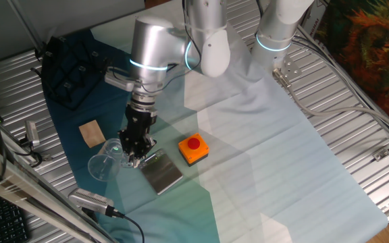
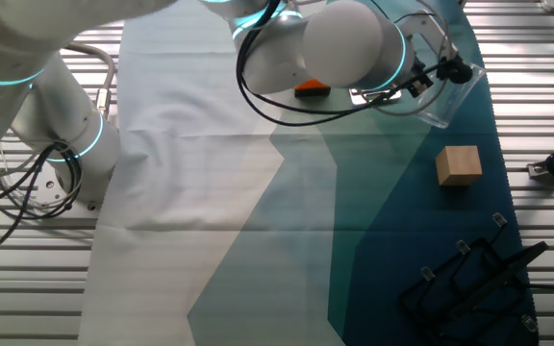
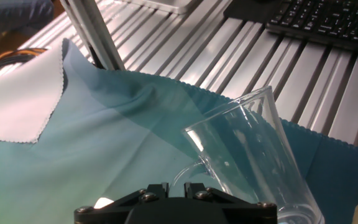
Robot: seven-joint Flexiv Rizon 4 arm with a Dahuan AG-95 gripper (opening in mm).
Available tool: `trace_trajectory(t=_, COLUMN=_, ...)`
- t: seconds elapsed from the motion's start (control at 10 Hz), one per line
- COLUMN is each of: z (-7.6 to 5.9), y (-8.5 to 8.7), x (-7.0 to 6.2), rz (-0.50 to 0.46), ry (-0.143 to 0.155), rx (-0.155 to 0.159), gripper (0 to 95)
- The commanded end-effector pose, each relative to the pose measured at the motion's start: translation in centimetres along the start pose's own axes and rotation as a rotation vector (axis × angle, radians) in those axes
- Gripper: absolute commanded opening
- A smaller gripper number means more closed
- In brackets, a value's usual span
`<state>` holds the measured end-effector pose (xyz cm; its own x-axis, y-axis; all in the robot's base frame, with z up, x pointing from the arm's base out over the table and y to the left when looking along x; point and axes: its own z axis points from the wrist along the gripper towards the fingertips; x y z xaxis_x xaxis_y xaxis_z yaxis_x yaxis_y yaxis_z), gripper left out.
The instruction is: Take the cup off the cup rack
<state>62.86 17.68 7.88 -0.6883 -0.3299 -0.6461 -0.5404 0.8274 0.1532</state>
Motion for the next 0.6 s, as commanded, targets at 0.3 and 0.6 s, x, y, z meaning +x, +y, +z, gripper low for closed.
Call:
trace_trajectory(t=0.3, z=0.48, y=0.09, x=-0.29, rz=0.009, ry=-0.015, rx=-0.003, gripper=0.0)
trace_trajectory(t=0.6, z=0.52, y=0.15, x=-0.42, rz=0.021, ry=-0.026, rx=-0.008, gripper=0.0)
